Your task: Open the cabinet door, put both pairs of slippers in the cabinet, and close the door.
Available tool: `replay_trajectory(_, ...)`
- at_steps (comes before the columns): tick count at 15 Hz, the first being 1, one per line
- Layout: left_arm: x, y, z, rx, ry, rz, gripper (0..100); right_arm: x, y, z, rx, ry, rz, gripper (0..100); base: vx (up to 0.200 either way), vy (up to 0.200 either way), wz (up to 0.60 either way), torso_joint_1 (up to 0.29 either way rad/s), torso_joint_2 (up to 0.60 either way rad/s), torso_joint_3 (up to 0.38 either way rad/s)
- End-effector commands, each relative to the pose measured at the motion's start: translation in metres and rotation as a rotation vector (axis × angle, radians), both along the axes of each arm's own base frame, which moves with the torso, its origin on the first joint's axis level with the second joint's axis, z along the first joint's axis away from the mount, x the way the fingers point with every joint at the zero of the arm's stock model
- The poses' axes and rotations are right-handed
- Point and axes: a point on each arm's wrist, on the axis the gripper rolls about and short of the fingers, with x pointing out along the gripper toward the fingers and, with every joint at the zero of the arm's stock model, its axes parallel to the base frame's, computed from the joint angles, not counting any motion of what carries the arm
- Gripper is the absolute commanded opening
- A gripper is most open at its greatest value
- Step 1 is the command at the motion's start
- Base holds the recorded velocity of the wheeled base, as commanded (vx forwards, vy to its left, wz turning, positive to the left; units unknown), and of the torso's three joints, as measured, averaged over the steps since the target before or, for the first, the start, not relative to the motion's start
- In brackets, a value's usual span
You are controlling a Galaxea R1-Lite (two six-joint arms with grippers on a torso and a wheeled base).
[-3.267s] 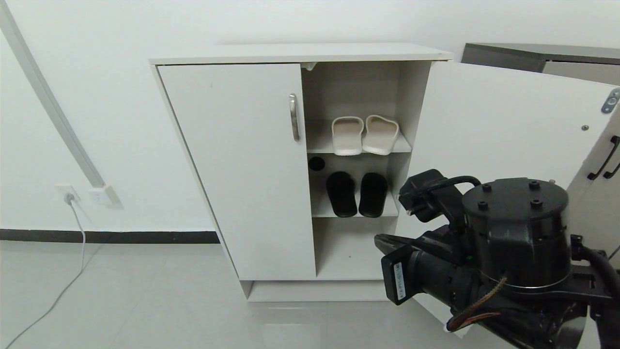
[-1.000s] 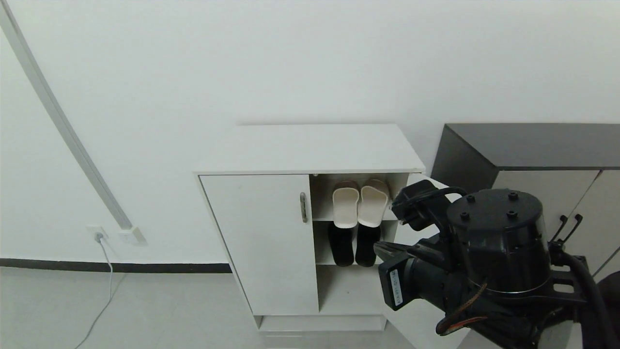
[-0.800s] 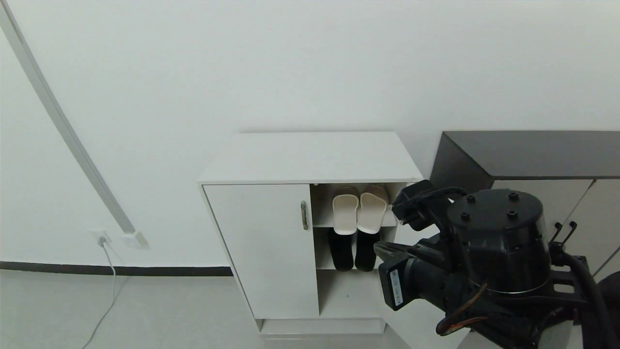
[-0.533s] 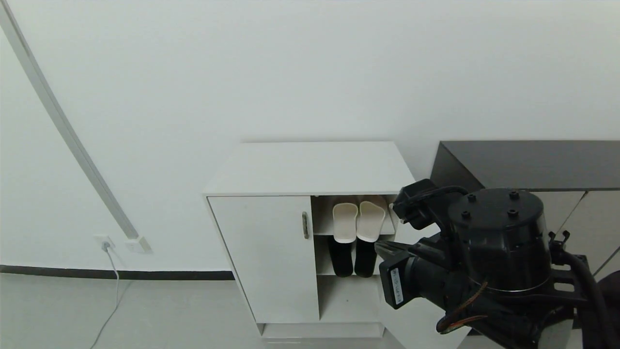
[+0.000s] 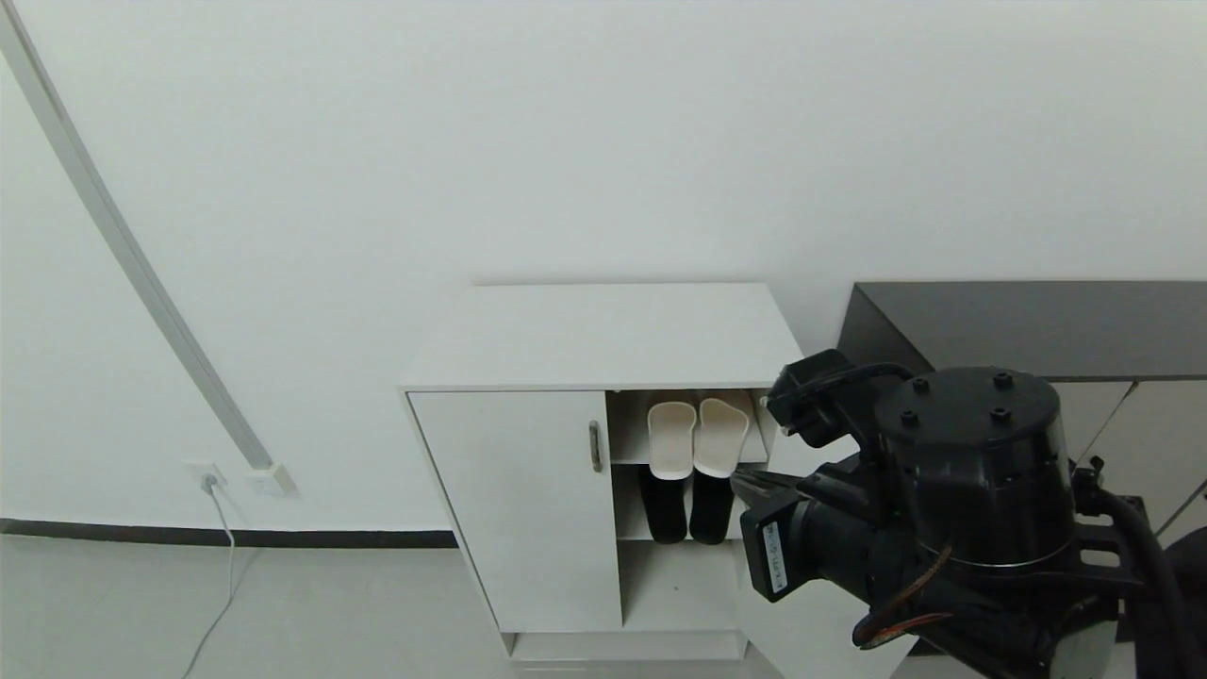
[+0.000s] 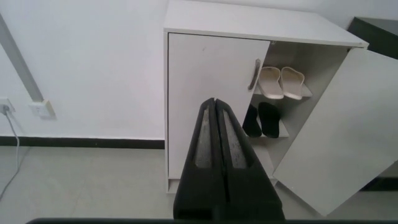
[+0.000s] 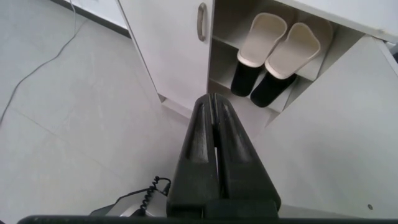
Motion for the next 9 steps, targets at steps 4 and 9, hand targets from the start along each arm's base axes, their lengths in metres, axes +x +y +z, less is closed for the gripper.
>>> replay_trajectory(4, 0.0001, 0.0, 0.0, 0.0, 0.002, 0.0, 0, -0.0008, -0.0001, -0.0024, -0.009, 0.005, 0.004, 0, 0.0, 0.0, -0.3, 0.002, 0.0, 0.002)
replay_trajectory(9, 0.0001, 0.0, 0.0, -0.002, 0.002, 0.001, 0, -0.0006, 0.0001, -0.0027, -0.013, 0.002, 0.004, 0, 0.0, 0.0, -0.6, 0.006, 0.01, 0.002)
